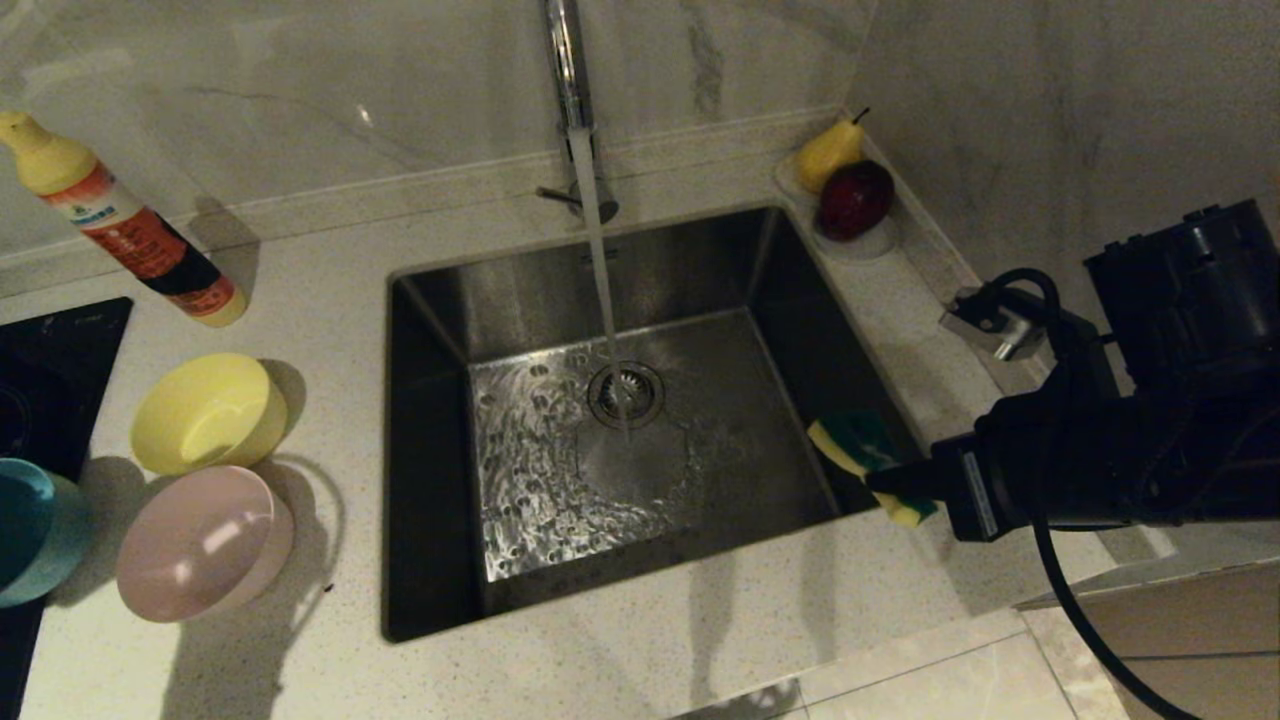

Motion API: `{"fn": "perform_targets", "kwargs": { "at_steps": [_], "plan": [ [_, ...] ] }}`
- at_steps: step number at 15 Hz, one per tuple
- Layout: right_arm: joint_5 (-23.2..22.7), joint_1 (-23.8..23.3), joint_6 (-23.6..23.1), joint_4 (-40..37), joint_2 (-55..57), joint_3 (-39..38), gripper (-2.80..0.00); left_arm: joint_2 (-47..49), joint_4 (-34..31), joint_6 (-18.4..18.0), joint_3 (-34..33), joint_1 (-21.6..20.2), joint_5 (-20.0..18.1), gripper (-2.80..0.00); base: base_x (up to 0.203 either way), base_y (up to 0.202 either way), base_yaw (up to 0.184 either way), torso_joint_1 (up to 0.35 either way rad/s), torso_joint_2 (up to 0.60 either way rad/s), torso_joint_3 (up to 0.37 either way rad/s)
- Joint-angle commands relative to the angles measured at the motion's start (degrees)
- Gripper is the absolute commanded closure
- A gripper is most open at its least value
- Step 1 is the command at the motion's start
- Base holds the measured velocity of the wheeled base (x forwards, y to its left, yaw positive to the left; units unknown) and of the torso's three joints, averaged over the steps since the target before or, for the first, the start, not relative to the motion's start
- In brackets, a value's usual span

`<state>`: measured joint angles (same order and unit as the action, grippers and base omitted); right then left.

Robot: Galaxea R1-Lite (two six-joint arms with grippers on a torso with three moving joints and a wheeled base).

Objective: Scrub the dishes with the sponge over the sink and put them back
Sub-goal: Pick up a bowl and the sponge

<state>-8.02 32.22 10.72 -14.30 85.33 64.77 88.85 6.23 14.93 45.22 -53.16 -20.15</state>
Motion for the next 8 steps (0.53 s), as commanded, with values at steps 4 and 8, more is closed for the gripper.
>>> {"fn": "perform_targets", "kwargs": {
  "at_steps": [4,8],
  "plan": [
    [-0.1,0.0,0.2,-0.1,-0.5,-0.2,0.0,-9.4,-2.8,2.8,5.7,-0.3,-0.1,0.0,0.0,0.0,0.0,0.0,0.0,0.0],
    [-0.1,0.0,0.2,-0.2,-1.3,-0.8,0.0,-17.8,-9.5,3.4,12.7,-0.3,-0.2,0.0,0.0,0.0,0.0,0.0,0.0,0.0]
  ]
}}
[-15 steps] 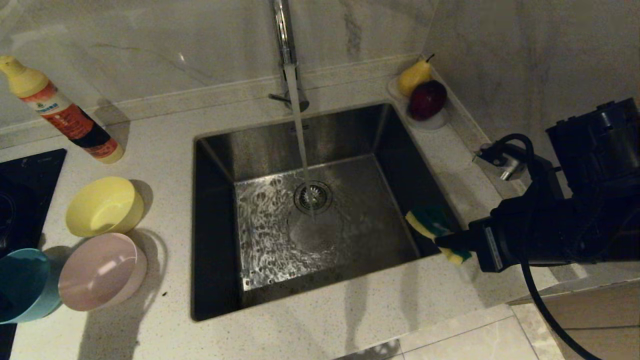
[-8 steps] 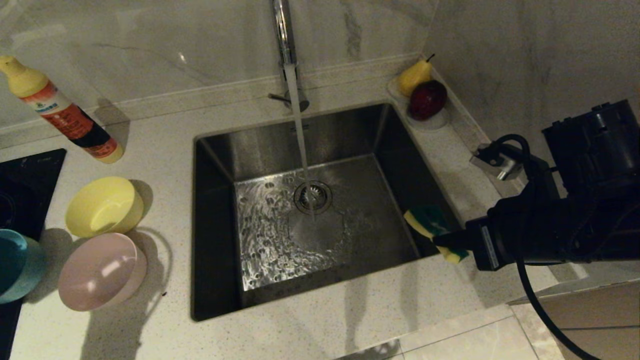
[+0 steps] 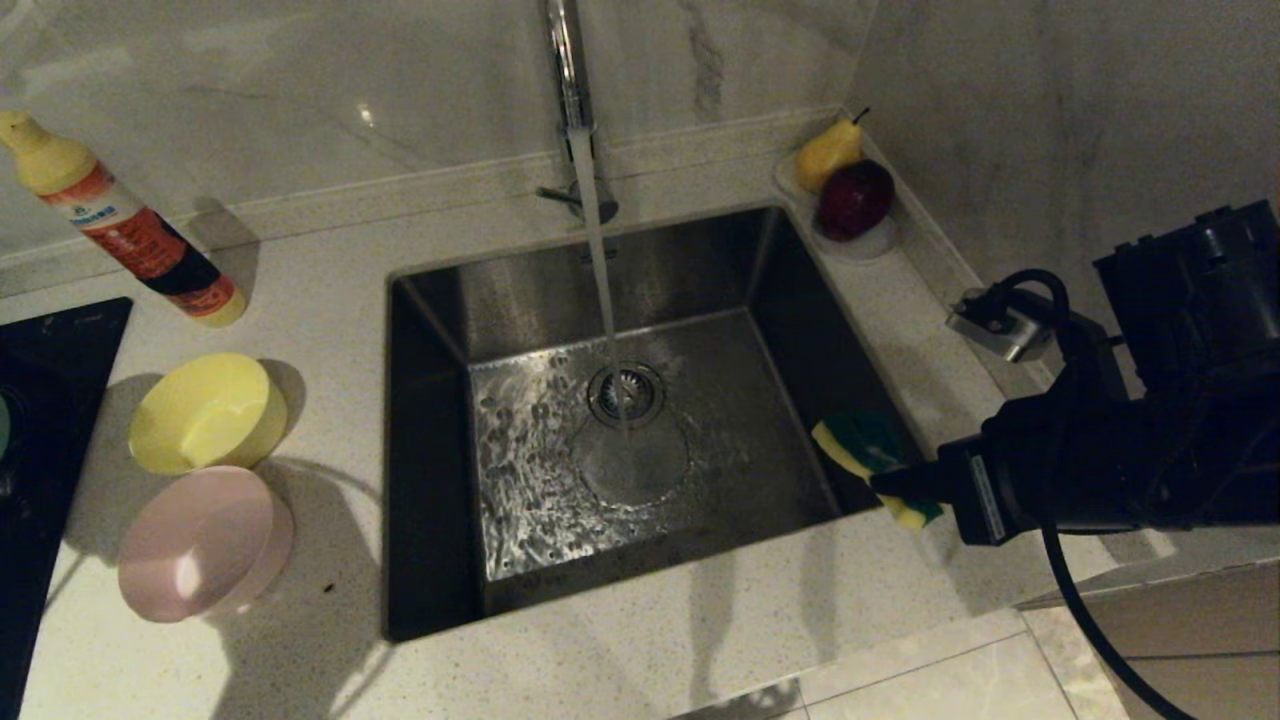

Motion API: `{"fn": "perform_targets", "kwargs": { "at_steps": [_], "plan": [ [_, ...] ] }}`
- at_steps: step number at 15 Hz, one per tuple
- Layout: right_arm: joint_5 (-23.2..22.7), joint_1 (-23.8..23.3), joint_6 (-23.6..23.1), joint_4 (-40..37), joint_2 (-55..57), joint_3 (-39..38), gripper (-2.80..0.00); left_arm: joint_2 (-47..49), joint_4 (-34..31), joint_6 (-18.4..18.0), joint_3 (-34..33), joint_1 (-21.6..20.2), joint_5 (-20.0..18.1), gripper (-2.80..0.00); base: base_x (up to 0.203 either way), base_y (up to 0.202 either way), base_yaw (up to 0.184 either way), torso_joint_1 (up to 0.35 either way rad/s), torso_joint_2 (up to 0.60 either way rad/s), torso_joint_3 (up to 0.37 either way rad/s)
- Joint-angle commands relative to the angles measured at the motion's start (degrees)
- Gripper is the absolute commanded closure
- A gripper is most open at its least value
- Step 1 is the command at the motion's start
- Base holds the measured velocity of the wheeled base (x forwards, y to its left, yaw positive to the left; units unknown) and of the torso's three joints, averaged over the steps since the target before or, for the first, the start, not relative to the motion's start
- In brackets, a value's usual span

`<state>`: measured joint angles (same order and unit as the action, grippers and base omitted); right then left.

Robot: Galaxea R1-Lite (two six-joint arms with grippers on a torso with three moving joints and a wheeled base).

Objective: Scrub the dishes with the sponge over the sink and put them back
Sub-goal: Pick up a bowl and the sponge

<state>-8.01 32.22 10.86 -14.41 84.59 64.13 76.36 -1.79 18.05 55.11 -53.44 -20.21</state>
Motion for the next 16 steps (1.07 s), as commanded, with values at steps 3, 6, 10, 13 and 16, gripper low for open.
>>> {"fn": "perform_targets", "kwargs": {
  "at_steps": [3,6,10,13,16],
  "plan": [
    [-0.1,0.5,0.3,-0.1,-0.7,-0.1,0.0,-10.1,-8.8,1.9,10.9,0.4,-0.6,0.0,0.0,0.0,0.0,0.0,0.0,0.0],
    [-0.1,0.5,0.2,-0.2,-1.3,-0.2,0.0,-11.4,-16.9,2.4,16.8,7.1,-1.2,0.0,0.0,0.0,0.0,0.0,0.0,0.0],
    [-0.1,0.5,0.4,-0.1,-1.7,-0.2,0.0,-9.4,-20.0,3.0,18.1,20.8,2.8,0.0,0.0,0.0,0.0,0.0,0.0,0.0],
    [-0.1,0.5,0.7,-0.1,-2.2,-0.3,0.0,-4.6,-18.5,7.0,19.4,35.5,15.7,0.0,0.0,0.0,0.0,0.0,0.0,0.0],
    [-0.1,0.6,0.5,-0.1,-2.5,-0.3,0.0,0.6,-15.0,9.3,20.3,50.9,28.9,0.0,0.0,0.0,0.0,0.0,0.0,0.0]
  ]
}}
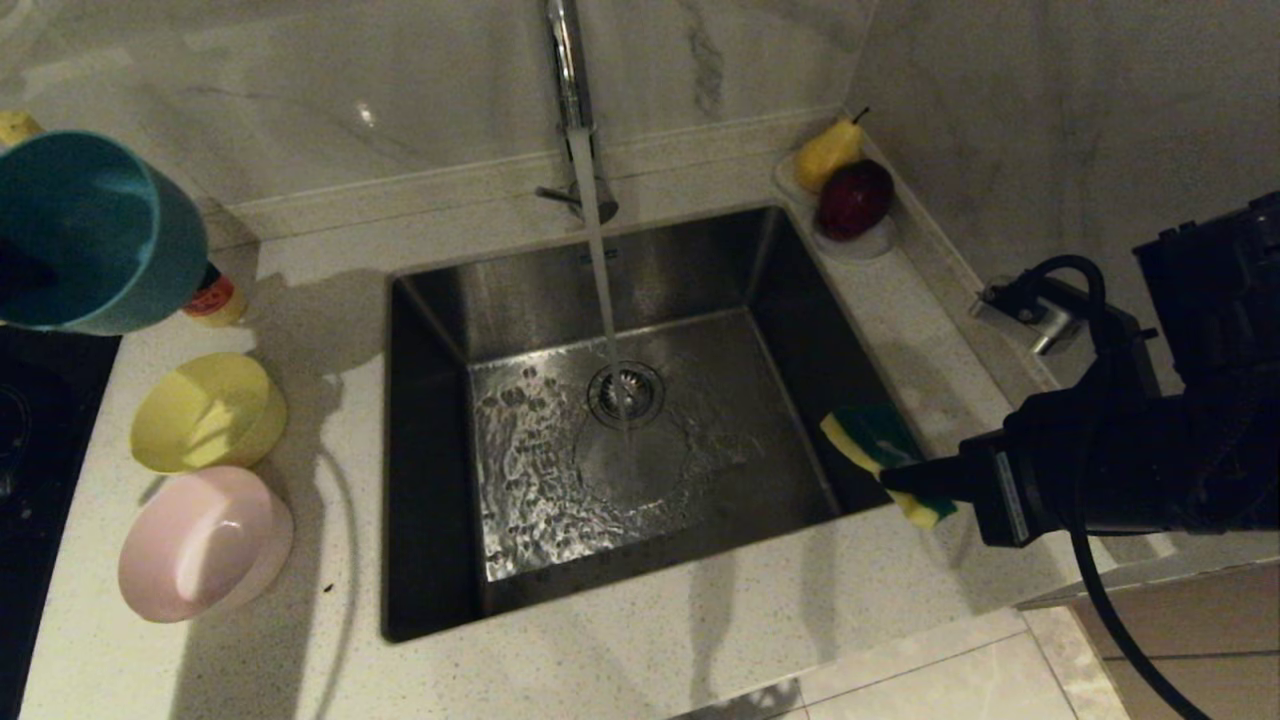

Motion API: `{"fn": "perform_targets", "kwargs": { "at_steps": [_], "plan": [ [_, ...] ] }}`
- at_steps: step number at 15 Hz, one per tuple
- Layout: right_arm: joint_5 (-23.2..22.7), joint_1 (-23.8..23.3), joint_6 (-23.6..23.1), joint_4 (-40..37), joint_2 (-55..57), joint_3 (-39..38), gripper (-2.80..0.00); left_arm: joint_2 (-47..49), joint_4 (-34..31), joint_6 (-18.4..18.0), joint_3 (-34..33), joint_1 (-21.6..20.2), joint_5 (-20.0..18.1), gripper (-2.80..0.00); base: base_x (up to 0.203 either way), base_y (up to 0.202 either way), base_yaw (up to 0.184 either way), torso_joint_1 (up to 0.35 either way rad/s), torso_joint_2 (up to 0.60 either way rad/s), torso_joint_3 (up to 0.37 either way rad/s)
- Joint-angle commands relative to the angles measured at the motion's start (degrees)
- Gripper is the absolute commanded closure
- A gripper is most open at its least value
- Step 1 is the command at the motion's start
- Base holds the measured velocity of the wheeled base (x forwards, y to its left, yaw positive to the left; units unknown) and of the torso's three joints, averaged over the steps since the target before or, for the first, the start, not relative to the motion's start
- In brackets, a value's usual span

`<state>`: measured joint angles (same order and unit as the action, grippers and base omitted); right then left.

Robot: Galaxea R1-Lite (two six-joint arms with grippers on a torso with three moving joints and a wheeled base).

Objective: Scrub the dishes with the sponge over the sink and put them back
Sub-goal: Pick up a bowl and the sponge, then wash the bowl

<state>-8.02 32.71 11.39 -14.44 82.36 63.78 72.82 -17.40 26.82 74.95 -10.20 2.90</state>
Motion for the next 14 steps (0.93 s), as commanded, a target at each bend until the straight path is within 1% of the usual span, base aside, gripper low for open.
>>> {"fn": "perform_targets", "kwargs": {
  "at_steps": [1,3,4,5,7,10,12,14],
  "plan": [
    [-0.1,0.0,-0.2,-0.1,-0.4,0.0,0.0,6.1,1.3,1.0,0.8,12.1,9.4,0.0,0.0,0.0,0.0,0.0,0.0,0.0],
    [-0.1,0.0,-0.2,0.0,-0.3,0.2,0.0,10.1,2.0,2.0,1.5,19.5,14.1,0.0,0.0,0.0,0.0,0.0,0.0,0.0],
    [-0.1,0.0,-0.2,0.0,-0.4,0.2,0.0,12.5,2.3,2.5,2.2,22.7,15.7,0.0,0.0,0.0,0.0,0.0,0.0,0.0],
    [-0.1,0.1,-0.1,0.0,-0.5,0.1,0.0,14.2,2.6,3.2,2.9,24.8,16.7,0.0,0.0,0.0,0.0,0.0,0.0,0.0],
    [-0.2,0.2,-0.1,0.0,-1.3,0.0,0.0,18.9,4.9,4.6,4.0,28.9,17.3,0.0,0.0,0.0,0.0,0.0,0.0,0.0],
    [-0.2,0.3,-0.3,-0.1,-2.8,0.0,0.0,24.6,9.5,5.2,5.3,33.2,17.6,0.0,0.0,0.0,0.0,0.0,0.0,0.0],
    [-0.2,0.3,-0.3,-0.1,-3.4,0.0,0.0,26.7,10.0,5.8,7.4,35.9,17.8,0.0,0.0,0.0,0.0,0.0,0.0,0.0],
    [-0.4,0.3,-0.4,-0.1,-3.7,0.0,0.0,28.4,10.2,6.0,8.5,37.6,17.7,0.0,0.0,0.0,0.0,0.0,0.0,0.0]
  ]
}}
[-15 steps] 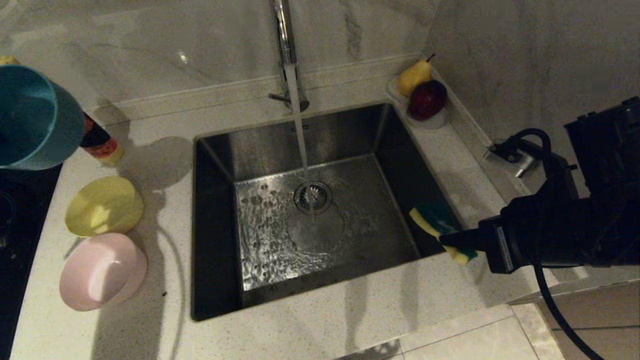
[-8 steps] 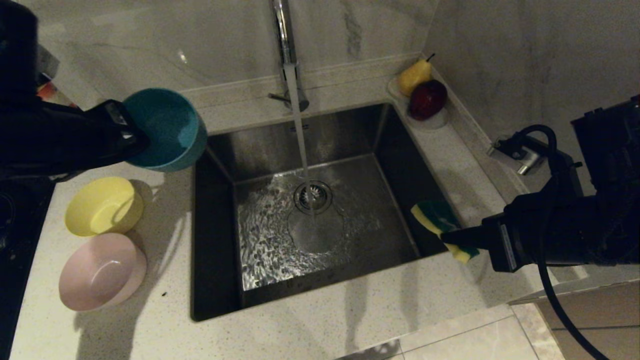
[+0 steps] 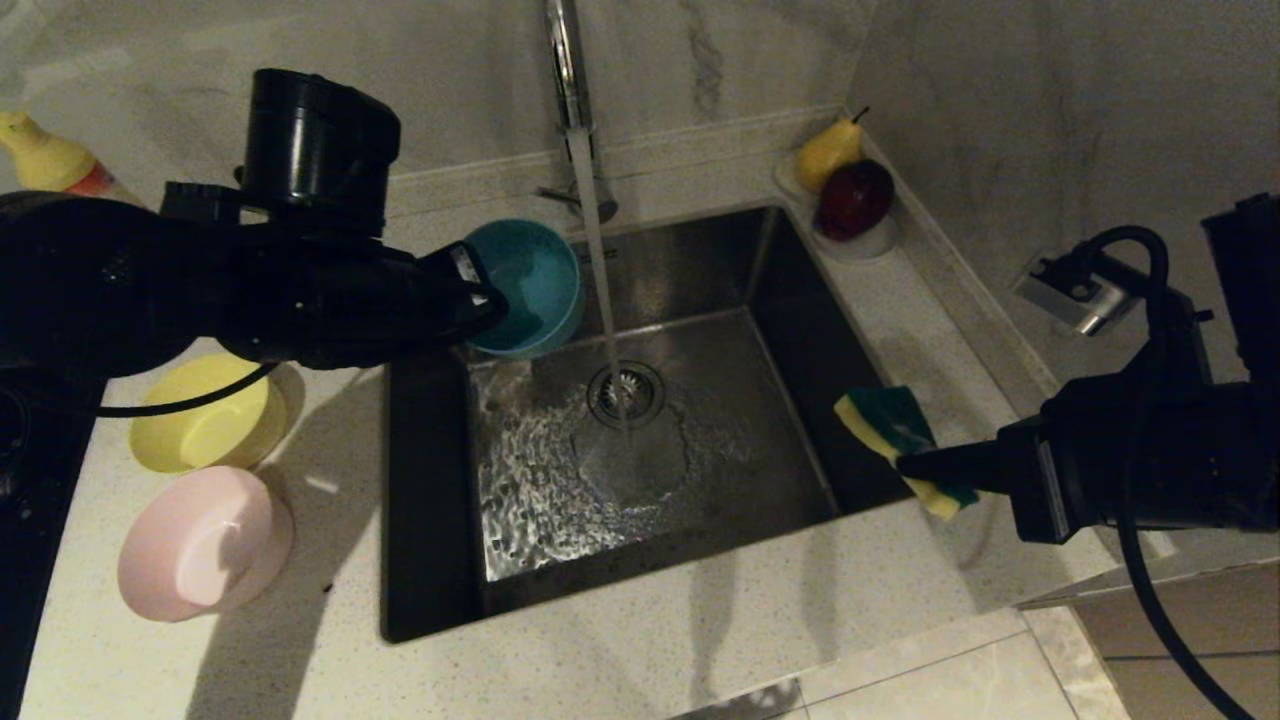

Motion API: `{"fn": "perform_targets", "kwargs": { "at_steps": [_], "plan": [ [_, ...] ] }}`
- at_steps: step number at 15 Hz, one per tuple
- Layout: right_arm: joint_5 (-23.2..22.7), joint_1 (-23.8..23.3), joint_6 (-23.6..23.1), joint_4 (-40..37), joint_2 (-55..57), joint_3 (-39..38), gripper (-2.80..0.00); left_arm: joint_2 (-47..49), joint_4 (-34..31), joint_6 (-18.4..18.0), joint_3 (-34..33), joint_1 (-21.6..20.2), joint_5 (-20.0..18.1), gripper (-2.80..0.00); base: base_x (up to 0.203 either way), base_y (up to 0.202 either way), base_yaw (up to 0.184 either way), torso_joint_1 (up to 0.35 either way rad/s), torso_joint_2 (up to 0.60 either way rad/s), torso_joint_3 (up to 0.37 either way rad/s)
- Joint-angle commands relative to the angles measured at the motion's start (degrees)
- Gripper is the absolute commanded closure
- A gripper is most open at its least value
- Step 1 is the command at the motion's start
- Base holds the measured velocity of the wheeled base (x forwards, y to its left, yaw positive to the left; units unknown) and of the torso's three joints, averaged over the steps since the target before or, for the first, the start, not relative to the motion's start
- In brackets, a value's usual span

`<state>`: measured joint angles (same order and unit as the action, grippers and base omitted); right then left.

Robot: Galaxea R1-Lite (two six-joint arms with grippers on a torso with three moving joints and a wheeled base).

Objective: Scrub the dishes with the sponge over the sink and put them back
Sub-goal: Wash the bowl

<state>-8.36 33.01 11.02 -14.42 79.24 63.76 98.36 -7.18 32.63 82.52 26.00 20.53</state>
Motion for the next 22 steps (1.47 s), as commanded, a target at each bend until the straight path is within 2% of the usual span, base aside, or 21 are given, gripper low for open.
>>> {"fn": "perform_targets", "kwargs": {
  "at_steps": [1,8,13,18,20,22],
  "plan": [
    [-0.1,0.0,0.1,-0.1,-1.0,0.0,0.0,4.0,0.0,0.2,1.5,2.1,0.1,0.0,0.0,0.0,0.0,0.0,0.0,0.0],
    [-0.1,0.0,-0.2,-0.2,-3.3,-0.5,0.0,9.9,1.2,0.3,5.5,4.1,0.3,0.0,0.0,0.0,0.0,0.0,0.0,0.0],
    [-0.7,0.0,-0.2,-0.1,-3.1,-0.4,0.0,8.9,1.1,1.0,5.3,4.1,0.3,0.0,0.0,0.0,0.0,0.0,0.0,0.0],
    [-1.0,0.0,-0.1,-0.2,-3.1,-0.9,0.0,5.6,1.1,1.0,1.8,4.0,0.5,0.0,0.0,0.0,0.0,0.0,0.0,0.0],
    [-1.0,0.0,-0.1,-0.1,-3.5,-1.5,0.0,2.5,1.2,0.5,-1.8,3.4,2.4,0.0,0.0,0.0,0.0,0.0,0.0,0.0],
    [-0.9,0.0,-0.1,-0.2,-3.7,-1.5,0.0,-0.5,4.8,-0.7,-6.9,1.9,4.4,0.0,0.0,0.0,0.0,0.0,0.0,0.0]
  ]
}}
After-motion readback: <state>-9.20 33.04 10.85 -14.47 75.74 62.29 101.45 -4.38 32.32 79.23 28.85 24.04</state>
